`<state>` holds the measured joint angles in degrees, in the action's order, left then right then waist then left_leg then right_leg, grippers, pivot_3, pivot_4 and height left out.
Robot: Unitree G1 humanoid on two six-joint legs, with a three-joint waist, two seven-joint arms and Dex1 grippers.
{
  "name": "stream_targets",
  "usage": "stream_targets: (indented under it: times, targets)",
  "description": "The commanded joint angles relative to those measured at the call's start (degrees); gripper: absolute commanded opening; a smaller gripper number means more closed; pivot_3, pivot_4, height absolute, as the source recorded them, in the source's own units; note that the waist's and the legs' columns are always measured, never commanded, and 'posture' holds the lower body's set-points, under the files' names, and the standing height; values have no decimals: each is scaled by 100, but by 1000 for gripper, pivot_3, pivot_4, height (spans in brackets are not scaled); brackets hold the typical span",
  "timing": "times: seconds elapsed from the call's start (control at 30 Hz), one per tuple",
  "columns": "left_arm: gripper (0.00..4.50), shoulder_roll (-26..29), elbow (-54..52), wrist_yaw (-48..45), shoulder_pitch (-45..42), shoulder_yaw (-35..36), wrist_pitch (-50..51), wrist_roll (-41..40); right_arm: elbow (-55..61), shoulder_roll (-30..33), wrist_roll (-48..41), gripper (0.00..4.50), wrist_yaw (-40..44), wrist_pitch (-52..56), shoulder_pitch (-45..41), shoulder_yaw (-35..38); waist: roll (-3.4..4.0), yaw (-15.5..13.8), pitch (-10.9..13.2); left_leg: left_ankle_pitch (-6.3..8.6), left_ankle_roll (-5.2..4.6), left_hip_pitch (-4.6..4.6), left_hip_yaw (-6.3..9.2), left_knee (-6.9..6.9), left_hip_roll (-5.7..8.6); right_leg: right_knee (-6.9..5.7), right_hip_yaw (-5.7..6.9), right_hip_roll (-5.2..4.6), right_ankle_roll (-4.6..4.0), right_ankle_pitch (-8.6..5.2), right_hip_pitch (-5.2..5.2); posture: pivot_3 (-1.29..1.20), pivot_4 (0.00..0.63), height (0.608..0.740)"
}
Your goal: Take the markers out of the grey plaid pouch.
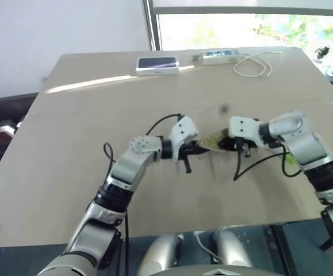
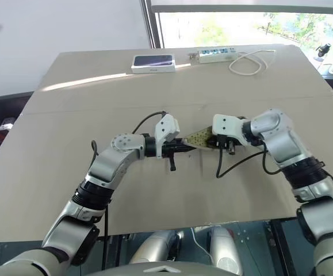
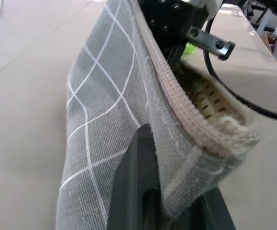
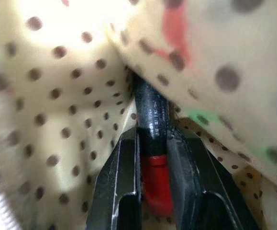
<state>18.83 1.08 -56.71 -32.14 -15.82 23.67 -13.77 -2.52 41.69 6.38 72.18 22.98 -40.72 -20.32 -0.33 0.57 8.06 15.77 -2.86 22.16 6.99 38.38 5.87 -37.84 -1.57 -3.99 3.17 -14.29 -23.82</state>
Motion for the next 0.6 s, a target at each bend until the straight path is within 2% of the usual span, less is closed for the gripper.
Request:
stream_targets:
  times: [0.03, 0.2, 0.6]
  targets:
    - [0, 66, 14, -127, 2, 104, -171, -95, 579, 422, 13, 440, 154, 505, 57, 146, 0, 0, 0, 0, 0, 1, 1, 0, 0, 2, 0, 0, 0, 0, 0, 0, 150, 740]
    - [0, 49, -11, -163, 77, -9, -252, -39, 1038, 661, 48, 440, 26, 827, 140, 209, 0, 7, 0, 0, 0, 0, 0, -1, -1, 1, -2, 0, 0, 0, 0, 0, 150, 740]
    - [0, 2, -141, -115, 242, -262, -397, 77, 1166, 690, 290, 440, -751, 866, 218, 248, -2, -6, 1, 0, 0, 1, 0, -1, -1, 3, -2, -1, 0, 0, 0, 0, 150, 740]
